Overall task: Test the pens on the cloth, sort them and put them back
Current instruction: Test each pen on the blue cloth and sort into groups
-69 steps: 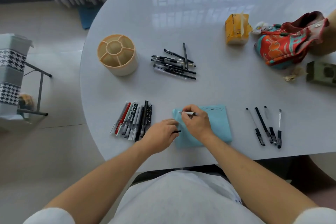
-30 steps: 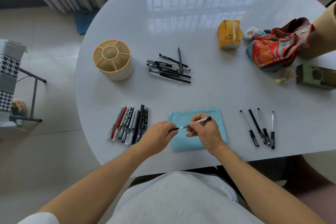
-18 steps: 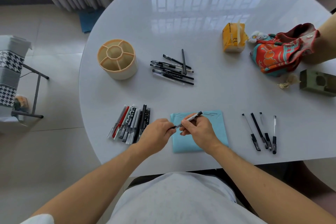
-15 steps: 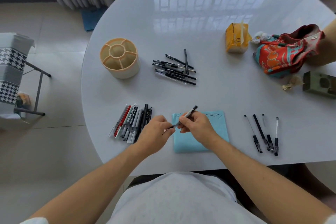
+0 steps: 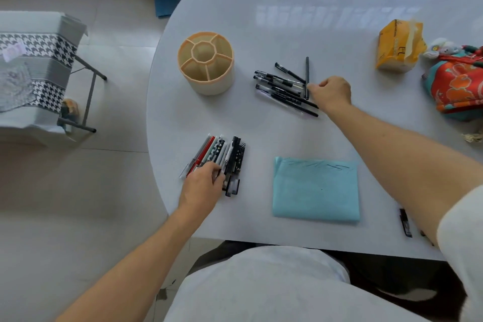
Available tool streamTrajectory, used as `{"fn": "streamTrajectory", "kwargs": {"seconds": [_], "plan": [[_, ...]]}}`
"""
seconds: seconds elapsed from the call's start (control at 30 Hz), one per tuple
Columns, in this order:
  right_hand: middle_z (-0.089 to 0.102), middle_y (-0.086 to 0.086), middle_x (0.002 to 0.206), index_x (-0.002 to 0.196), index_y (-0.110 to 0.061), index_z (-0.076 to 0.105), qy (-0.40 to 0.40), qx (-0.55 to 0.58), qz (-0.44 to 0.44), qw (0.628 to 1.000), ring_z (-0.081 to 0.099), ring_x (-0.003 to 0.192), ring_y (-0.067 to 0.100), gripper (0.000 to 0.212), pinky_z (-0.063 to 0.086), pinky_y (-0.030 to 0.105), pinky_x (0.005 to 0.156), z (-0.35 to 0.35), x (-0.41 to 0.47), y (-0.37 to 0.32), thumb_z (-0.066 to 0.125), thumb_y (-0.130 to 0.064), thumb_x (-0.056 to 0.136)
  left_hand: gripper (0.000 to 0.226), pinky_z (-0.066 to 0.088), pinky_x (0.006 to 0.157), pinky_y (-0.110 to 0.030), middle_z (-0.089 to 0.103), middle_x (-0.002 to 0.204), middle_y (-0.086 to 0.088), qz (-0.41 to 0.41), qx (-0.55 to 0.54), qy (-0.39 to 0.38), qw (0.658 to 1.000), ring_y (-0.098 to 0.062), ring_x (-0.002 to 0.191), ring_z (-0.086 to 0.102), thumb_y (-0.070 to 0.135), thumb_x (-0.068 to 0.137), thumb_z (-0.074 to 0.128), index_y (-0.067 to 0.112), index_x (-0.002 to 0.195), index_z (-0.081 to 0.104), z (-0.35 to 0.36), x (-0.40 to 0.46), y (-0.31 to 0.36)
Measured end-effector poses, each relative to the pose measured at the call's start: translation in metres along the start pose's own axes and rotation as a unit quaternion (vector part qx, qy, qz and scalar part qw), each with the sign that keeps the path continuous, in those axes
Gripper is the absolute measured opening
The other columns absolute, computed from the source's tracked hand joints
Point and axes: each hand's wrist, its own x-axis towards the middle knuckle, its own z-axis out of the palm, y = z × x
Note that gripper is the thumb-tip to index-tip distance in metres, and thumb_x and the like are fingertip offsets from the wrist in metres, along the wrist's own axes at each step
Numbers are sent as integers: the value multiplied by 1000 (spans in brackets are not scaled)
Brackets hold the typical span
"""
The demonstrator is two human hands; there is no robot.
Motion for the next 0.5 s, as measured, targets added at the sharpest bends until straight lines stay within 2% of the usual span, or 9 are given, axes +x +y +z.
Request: {"fn": "streamTrajectory", "kwargs": {"seconds": [0.07,0.2,0.27,0.37,0.43,0.5], "plan": [[41,4,51,54,-15,49,-24,-41,1,999,41,51,26,46,33,33,51,4,8,-3,70,-43,83,20,53,69,-32,60,80,9,-16,5,-8,1000,-16,74,59,30,97,62,20,114,64,1,-2,-5],[42,5,55,63,-12,57,-47,-52,10,997,39,53,26,27,34,29,51,14,15,-7,71,-32,74,24,47,65,-28,64,83,12,-28,62,-16,998,-13,74,59,40,95,61,27,115,61,1,-1,-6],[44,4,56,63,-12,60,-38,-8,16,999,40,57,24,18,34,28,51,14,13,-5,68,-25,73,22,48,65,-28,63,83,14,-25,67,-6,997,-12,75,59,44,94,61,30,111,61,0,1,-4],[63,-1,64,74,-12,69,-31,92,21,995,55,59,16,15,40,22,51,5,-7,-1,69,-26,80,14,39,61,-20,57,79,18,14,28,24,999,-6,73,57,39,92,65,32,104,63,0,5,9],[69,1,68,80,-12,68,-65,141,4,988,59,59,14,12,46,25,53,0,-36,5,69,-23,84,15,35,59,-14,55,77,19,60,-1,35,998,-3,69,54,35,91,67,31,105,65,2,9,24],[70,7,66,79,-12,65,-135,210,-6,968,58,52,17,7,49,31,51,-3,-73,17,68,-12,85,22,40,64,-14,58,82,20,112,-33,11,993,-2,71,54,35,92,66,30,113,65,6,14,42]]}}
